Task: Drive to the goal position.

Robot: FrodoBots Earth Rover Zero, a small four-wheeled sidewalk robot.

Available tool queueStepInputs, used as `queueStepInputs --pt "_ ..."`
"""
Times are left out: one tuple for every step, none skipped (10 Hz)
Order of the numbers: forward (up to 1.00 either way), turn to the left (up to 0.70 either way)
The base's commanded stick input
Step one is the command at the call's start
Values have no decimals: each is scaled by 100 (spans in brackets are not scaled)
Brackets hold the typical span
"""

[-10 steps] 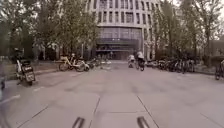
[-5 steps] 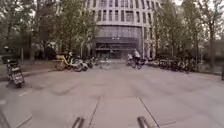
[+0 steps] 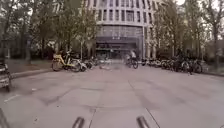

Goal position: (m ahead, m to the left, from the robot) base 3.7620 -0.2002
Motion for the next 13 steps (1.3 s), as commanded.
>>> queueStepInputs --pt "70 0" --pt "70 0" --pt "70 0" --pt "70 0" --pt "70 0" --pt "70 0" --pt "70 0" --pt "70 0" --pt "70 0" --pt "70 0" --pt "70 0" --pt "70 0" --pt "70 0"
